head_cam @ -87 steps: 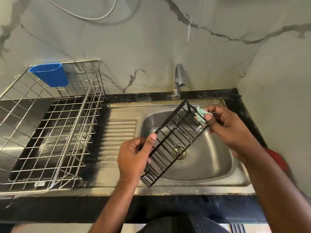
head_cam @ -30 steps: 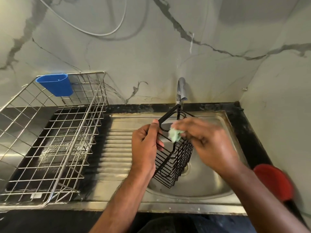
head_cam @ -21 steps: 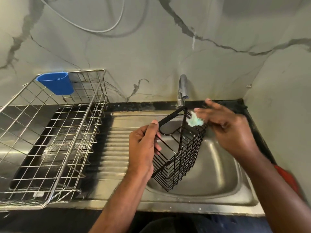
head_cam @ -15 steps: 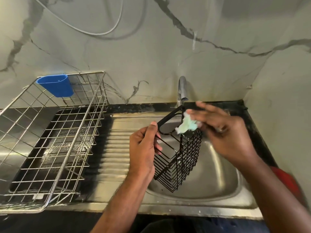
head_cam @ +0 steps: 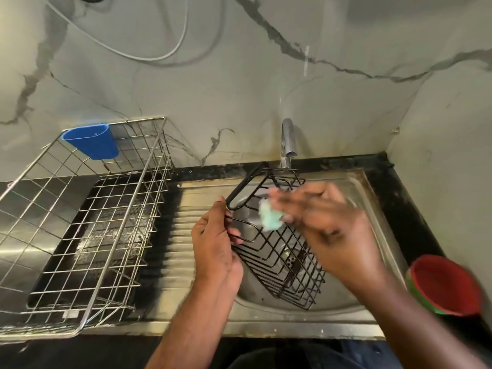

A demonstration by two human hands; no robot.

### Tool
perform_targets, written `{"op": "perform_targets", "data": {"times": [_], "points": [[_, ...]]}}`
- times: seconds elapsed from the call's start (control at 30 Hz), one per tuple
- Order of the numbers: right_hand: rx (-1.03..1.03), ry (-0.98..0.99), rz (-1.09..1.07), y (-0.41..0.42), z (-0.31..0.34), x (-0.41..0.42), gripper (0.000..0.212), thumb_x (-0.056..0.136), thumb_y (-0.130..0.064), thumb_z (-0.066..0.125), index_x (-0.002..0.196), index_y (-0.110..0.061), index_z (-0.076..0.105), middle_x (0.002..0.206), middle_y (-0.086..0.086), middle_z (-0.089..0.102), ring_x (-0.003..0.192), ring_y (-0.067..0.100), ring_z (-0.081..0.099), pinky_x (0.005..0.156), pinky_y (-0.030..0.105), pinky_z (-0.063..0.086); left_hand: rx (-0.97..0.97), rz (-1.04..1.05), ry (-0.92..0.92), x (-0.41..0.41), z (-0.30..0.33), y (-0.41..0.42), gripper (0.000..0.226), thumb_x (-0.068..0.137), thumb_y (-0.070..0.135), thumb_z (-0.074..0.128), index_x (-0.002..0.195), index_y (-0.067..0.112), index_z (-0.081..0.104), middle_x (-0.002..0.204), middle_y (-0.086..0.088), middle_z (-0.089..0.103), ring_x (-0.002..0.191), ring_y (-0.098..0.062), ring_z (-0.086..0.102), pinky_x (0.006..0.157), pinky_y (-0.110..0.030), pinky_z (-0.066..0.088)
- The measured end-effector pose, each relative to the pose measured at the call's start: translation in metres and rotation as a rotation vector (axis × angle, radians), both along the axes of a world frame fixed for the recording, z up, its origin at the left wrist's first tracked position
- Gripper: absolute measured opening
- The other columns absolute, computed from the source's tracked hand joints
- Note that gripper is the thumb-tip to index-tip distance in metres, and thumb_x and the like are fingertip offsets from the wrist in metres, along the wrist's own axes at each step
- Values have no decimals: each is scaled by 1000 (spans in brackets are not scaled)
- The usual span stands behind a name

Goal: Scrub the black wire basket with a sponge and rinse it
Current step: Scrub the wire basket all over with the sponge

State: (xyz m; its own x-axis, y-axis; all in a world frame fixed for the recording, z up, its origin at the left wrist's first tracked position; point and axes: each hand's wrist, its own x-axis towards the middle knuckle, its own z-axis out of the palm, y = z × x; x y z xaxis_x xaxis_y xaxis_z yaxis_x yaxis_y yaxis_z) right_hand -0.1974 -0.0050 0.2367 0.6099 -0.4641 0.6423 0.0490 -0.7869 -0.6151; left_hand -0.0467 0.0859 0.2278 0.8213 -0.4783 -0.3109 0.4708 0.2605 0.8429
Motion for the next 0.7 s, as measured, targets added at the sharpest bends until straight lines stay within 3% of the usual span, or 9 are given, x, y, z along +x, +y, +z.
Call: {"op": "perform_targets", "data": {"times": [0.07,0.17,0.23,0.3,0.37,0.5,0.6,0.7], "points": [[-159,73,67,10,-5,3,47,82,11,73,119,-19,73,130,-2,67,115,20,60,91,24,53,-25,31,59,-1,2,0,34,96,17,65,62,17,59,46,7,50,32,-2,40,32,-15,32],[-206,91,-51,-12,-12,0,52,79,21,71,117,-15,73,131,3,67,115,18,64,93,20,54,-10,43,131,0,-3,1,25,94,20,67,70,19,60,54,7,53,35,-2,42,33,-16,34],[-138,65,-201,-27,-13,-3,46,82,18,68,115,-13,73,133,6,65,118,14,62,95,22,54,-18,28,172,0,-5,5,24,92,21,69,70,20,60,57,7,52,38,-3,43,35,-15,37],[-22,19,-275,-30,-8,-9,39,84,14,68,114,-11,73,131,5,65,119,13,63,92,33,58,-34,7,185,-1,-7,8,24,91,24,70,69,22,61,56,8,52,41,-4,43,40,-17,42],[-74,16,-152,-18,-3,-11,33,87,7,67,116,-9,73,129,7,65,116,14,65,88,33,60,-29,22,207,-1,-15,8,23,90,26,71,70,22,61,55,9,52,42,-4,43,42,-18,41],[-400,188,172,13,-10,-13,39,95,-1,64,132,-13,65,137,6,59,126,20,56,99,25,51,-131,-2,346,-5,-20,3,23,75,31,83,78,18,64,58,7,51,47,-5,47,48,-21,43],[-351,158,-3,-17,-11,-10,47,90,8,63,130,-17,64,131,8,64,117,16,60,99,15,47,-52,56,286,-8,-17,2,23,92,23,69,71,21,60,50,9,50,37,0,41,37,-16,34],[-116,133,-177,-43,-4,-7,40,88,9,61,120,-14,71,129,6,65,115,14,63,97,15,50,-55,68,265,-10,-17,4,25,94,25,67,70,22,59,50,8,50,38,-3,39,42,-19,31]]}}
